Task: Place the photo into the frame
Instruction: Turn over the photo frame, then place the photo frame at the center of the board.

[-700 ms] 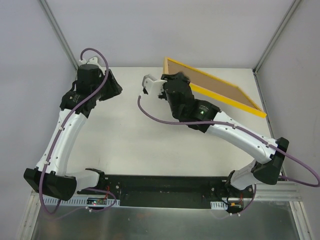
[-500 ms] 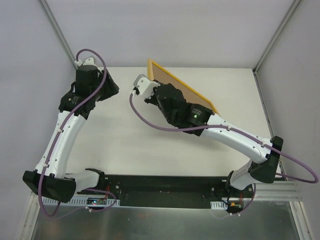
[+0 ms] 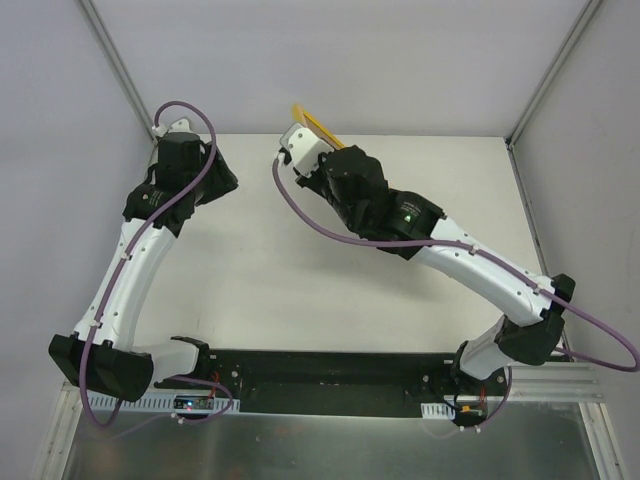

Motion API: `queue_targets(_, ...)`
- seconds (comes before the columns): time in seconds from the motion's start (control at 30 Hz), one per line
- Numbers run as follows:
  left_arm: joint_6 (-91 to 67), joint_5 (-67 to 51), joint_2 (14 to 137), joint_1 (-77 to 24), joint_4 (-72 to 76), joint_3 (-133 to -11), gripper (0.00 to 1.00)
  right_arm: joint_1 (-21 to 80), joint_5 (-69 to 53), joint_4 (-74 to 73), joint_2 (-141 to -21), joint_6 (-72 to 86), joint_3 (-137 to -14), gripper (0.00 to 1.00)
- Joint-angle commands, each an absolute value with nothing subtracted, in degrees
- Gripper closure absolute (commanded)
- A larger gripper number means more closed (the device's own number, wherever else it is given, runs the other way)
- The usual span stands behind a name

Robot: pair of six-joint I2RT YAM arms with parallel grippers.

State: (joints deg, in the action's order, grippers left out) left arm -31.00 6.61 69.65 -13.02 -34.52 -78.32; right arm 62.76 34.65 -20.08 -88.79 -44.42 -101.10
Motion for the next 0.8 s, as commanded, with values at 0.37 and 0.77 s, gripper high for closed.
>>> queue_targets(0.37,-31.03,7.56,67.15,-10.90,-33.22,-82.09,0.47,58.02,14.52,-18.01,-77.87,-18.12,-110.03,1.00)
queue_targets(0.77,-29.79,6.24,66.88,-9.67,-33.49,-83.06,0.46,30.70,-18.61,-6.61,-75.85,13.69,-93.71,1.00)
